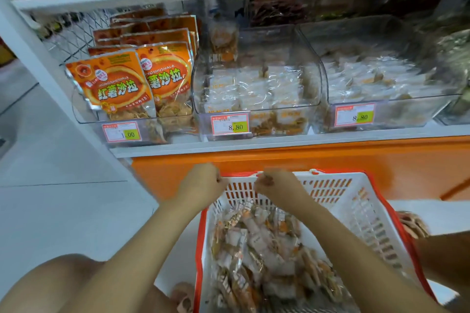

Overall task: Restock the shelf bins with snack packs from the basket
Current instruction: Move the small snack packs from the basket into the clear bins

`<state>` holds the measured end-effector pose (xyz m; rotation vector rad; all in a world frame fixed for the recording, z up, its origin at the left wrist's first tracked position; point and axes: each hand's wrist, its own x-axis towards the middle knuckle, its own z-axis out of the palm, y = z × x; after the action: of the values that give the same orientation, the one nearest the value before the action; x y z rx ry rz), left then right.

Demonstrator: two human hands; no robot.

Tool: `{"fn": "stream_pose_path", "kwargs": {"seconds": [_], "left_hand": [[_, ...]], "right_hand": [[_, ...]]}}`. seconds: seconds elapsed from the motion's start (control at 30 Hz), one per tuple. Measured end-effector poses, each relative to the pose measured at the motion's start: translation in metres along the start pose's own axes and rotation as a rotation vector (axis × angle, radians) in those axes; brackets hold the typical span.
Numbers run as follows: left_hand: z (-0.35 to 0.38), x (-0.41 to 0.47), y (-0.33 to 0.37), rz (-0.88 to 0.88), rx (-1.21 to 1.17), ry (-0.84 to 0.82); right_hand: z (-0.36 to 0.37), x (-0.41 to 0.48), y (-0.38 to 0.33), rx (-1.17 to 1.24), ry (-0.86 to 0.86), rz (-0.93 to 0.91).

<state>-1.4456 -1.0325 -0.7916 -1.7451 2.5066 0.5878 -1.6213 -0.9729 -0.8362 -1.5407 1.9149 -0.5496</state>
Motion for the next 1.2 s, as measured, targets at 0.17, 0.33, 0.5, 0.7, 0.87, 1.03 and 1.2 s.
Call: {"fn": "stream_pose_path", "kwargs": {"seconds": [0.17, 0.33, 0.5, 0.7, 0.87, 1.03, 1.2], "left_hand": [[0.046, -0.008, -0.01, -0.09, 0.113, -0.265], [0.074, -0.008, -0.026, -0.14, 0.197, -0.334], [0.073, -0.009, -0.024, -0.206, 0.193, -0.372], [0.014, -0.01, -0.016, -0.212, 0.133, -0.296], [-0.049, -0.024, -0.02, -0.083, -0.275, -0.167], [-0.073, -0.029, -0.003, 0.035, -0.603, -0.097], [-0.083, -0.02, 0.014, 0.017, -0.987, 0.094]], "right_hand": [[0.06, -0.016, 0.059, -0.1, -0.222, 0.182], [0.082, -0.031, 0.068, -0.156, -0.326, 0.171], [0.09, -0.034, 0.07, -0.133, -0.323, 0.152], [0.065, -0.028, 0.065, 0.005, -0.26, 0.174], [0.018, -0.015, 0.035, 0.276, -0.095, 0.092], [-0.024, -0.029, -0.011, 0.967, -0.192, 0.02], [-0.035, -0.038, -0.048, 1.433, -0.113, -0.072]]}}
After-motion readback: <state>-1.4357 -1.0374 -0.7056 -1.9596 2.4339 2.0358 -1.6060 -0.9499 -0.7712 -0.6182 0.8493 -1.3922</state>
